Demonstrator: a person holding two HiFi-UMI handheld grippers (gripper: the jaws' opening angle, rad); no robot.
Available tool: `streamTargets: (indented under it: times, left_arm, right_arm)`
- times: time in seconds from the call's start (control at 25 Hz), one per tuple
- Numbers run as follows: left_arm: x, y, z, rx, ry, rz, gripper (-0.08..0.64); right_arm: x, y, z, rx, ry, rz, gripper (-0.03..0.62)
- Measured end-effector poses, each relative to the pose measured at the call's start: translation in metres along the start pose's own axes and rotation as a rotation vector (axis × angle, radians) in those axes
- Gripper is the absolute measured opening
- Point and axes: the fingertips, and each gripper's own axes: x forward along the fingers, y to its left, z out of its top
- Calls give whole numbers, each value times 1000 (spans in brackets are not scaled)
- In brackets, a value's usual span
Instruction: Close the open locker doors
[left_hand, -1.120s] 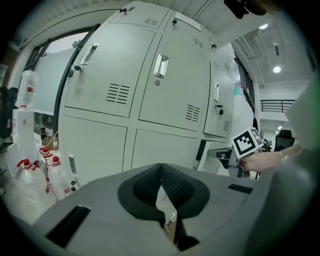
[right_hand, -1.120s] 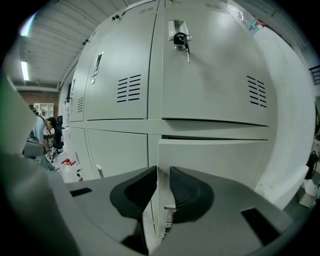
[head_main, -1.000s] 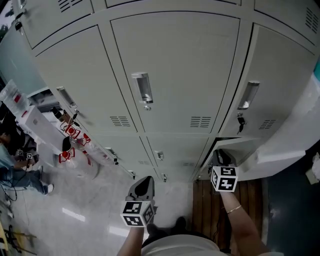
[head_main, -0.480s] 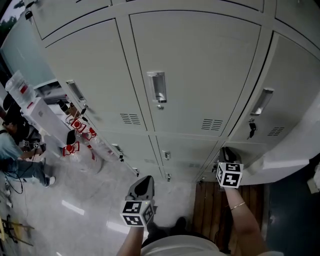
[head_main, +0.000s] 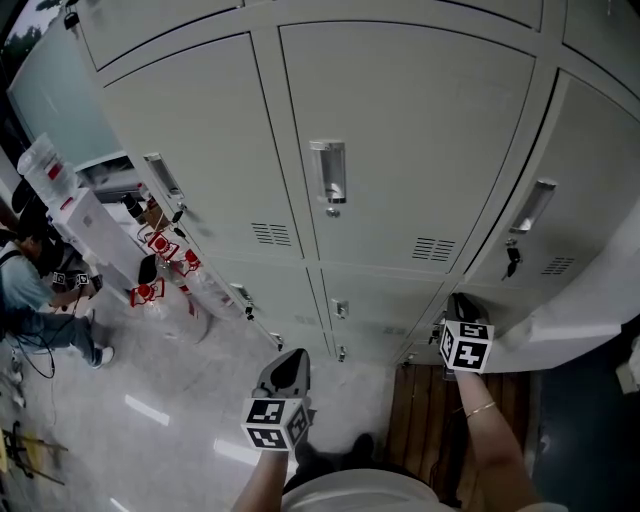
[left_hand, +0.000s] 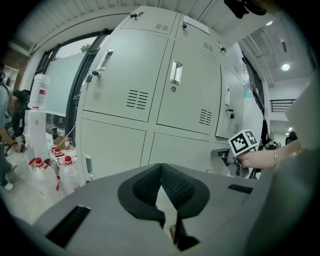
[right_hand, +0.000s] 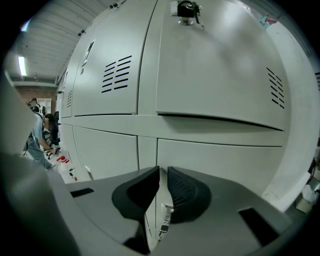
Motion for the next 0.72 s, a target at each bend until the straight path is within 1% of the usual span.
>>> streamTargets:
  times: [0.12,0.24,0.4,0.72]
  left_arm:
    - [-2,2,-1,5,-5,-3,20]
    - [-6,4,-3,7,-4,-7,20]
    - [-10,5,-1,11,-13,-19,20]
    - [-23,12,0,29,-20,-36,20]
  right_arm:
    - [-8,3,2,6,-11,4,37]
    - [-23,14,9,9,-35,24,38]
    - [-46,37,12,23,-55,78,34]
    - [-95,90,5,68,-80,179,17]
